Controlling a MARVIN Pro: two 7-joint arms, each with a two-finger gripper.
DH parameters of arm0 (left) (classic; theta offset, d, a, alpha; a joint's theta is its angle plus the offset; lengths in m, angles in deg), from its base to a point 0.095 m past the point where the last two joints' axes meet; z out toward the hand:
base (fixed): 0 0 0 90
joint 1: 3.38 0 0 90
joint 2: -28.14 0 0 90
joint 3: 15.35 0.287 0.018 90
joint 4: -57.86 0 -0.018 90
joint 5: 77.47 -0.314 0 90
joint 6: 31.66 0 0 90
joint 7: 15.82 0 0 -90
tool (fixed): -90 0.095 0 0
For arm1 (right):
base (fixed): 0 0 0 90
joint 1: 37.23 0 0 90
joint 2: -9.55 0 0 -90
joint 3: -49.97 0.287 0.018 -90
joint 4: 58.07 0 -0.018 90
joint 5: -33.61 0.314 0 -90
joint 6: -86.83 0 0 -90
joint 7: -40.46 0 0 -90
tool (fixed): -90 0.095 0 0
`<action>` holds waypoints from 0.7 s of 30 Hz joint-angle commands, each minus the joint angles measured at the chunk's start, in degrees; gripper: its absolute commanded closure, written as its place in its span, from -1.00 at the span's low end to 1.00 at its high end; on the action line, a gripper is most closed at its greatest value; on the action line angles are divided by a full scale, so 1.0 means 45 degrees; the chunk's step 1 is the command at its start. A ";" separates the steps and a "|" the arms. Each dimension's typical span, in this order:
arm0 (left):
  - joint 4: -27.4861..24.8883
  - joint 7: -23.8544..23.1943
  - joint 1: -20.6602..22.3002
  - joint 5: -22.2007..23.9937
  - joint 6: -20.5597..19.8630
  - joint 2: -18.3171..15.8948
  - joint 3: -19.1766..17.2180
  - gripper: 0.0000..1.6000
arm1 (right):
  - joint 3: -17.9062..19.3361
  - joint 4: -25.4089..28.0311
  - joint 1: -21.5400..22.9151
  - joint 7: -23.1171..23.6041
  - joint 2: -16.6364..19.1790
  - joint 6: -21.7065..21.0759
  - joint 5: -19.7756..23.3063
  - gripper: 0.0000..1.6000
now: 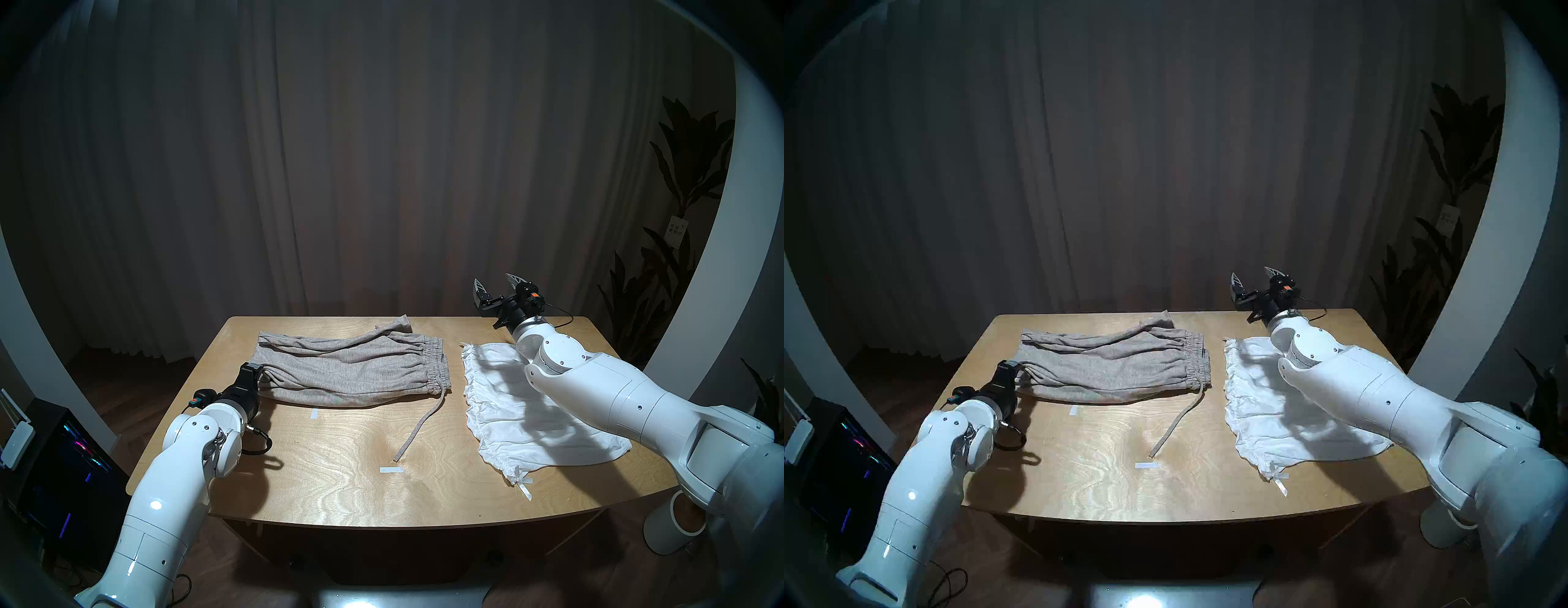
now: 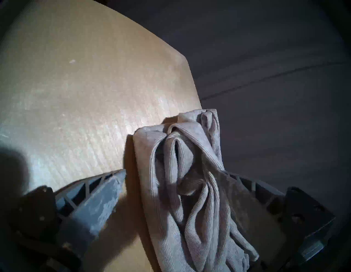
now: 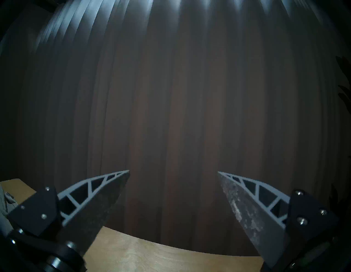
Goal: Fold pants twice and stack them
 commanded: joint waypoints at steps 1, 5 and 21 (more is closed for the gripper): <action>0.0293 -0.0447 0.0780 0.0025 0.0000 0.0055 -0.0073 -1.00 | 0.0081 0.0108 0.0164 -0.0033 -0.0030 0.0157 -0.0111 -1.00; 0.0653 -0.0686 0.0881 0.0042 0.0065 0.0201 -0.0092 -1.00 | 0.0068 -0.0026 0.0235 -0.0041 -0.0164 0.0151 -0.0192 -1.00; 0.1999 -0.2603 0.0934 0.0314 0.0115 0.0617 -0.0207 -1.00 | 0.0091 -0.0402 0.0380 0.0026 -0.0611 0.0153 -0.0434 -1.00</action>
